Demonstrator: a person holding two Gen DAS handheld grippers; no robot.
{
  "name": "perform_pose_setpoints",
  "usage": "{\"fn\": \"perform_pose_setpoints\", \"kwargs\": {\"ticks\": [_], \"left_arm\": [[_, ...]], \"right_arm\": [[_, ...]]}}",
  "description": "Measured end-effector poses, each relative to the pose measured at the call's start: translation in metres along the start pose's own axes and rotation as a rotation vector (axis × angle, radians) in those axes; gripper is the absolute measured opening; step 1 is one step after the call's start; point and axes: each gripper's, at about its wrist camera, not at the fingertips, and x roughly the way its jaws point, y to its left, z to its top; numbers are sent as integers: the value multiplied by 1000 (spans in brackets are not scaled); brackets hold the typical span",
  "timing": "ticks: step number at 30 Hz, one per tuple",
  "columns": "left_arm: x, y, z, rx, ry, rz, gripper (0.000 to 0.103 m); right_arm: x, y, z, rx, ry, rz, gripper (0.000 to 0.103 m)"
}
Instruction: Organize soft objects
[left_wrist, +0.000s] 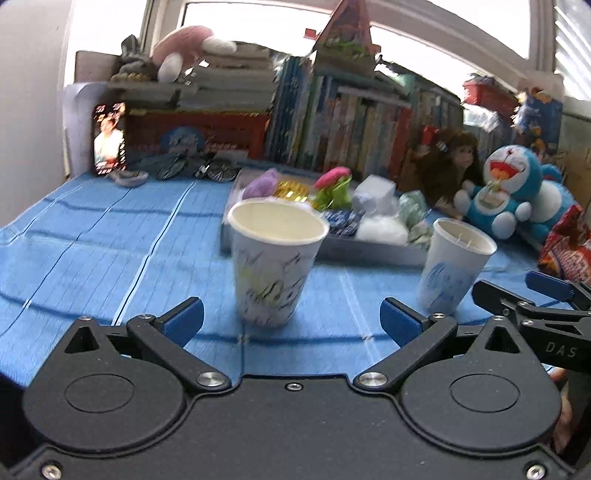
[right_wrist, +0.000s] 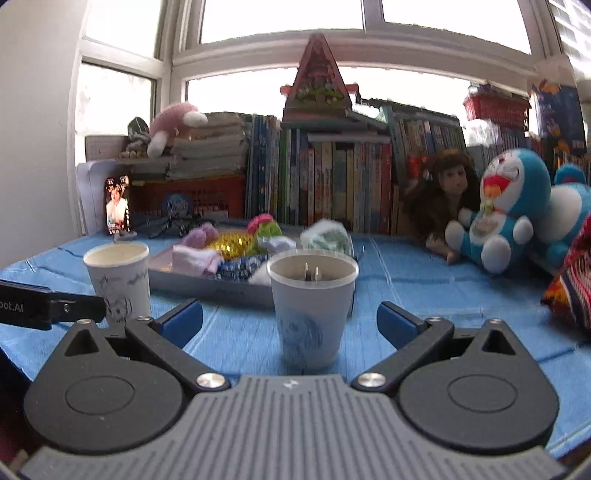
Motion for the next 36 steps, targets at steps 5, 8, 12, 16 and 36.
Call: {"fn": "perform_pose_setpoints", "kwargs": {"ticks": [5, 8, 12, 16, 36], "left_arm": [[15, 5, -13, -17, 59, 64, 102], [24, 6, -19, -23, 89, 118, 102], [32, 5, -23, -27, 99, 135, 102], [42, 4, -25, -32, 122, 155, 102], [57, -2, -24, 7, 141, 219, 103]], "right_arm": [[7, 3, -15, 4, 47, -41, 103], [12, 4, -21, 10, 71, -64, 103], [19, 2, -27, 44, 104, -83, 103], [27, 3, -31, 46, 132, -100, 103], [42, 13, -39, 28, 213, -123, 103]]}}
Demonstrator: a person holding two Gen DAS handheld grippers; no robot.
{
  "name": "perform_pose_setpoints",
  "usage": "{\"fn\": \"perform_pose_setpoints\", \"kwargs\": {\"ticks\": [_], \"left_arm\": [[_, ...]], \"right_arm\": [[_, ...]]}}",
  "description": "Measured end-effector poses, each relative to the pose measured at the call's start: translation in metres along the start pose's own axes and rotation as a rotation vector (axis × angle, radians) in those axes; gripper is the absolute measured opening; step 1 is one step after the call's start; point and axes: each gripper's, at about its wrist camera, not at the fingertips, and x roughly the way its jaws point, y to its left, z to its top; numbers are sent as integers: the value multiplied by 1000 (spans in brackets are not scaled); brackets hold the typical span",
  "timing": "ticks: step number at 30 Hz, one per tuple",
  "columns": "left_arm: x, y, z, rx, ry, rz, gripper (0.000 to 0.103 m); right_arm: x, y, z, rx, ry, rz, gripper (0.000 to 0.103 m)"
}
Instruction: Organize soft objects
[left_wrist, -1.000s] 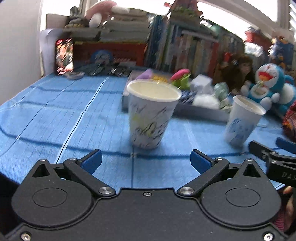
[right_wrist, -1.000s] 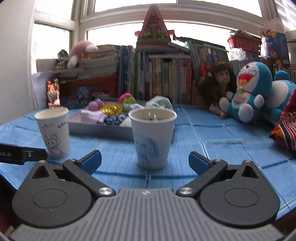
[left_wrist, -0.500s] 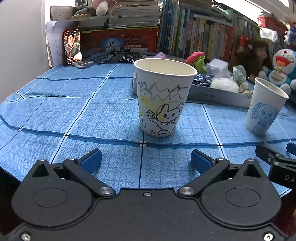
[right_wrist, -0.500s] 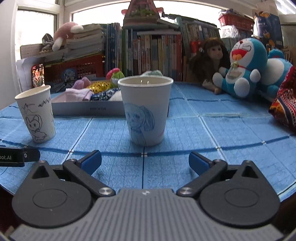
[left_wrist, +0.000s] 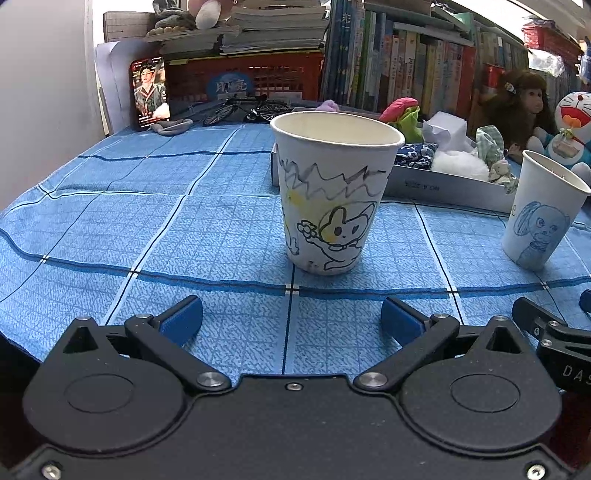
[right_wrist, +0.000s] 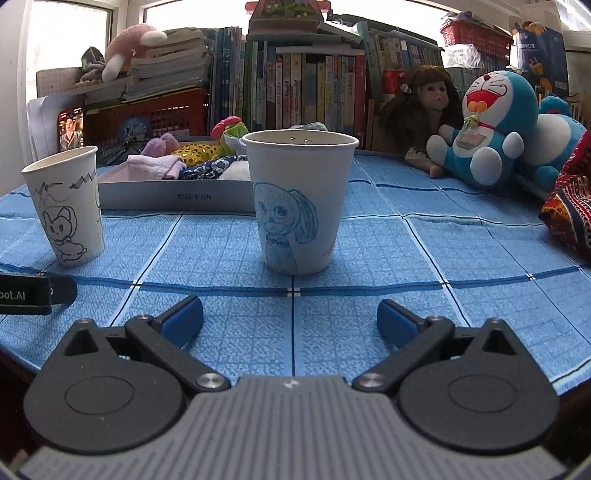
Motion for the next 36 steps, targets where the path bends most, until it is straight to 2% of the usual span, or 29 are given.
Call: {"fn": "perform_pose_setpoints", "kwargs": {"ticks": [36], "left_arm": [[1, 0, 1, 0, 6, 2, 103]], "right_arm": [[1, 1, 1, -5, 13, -2, 103]]}}
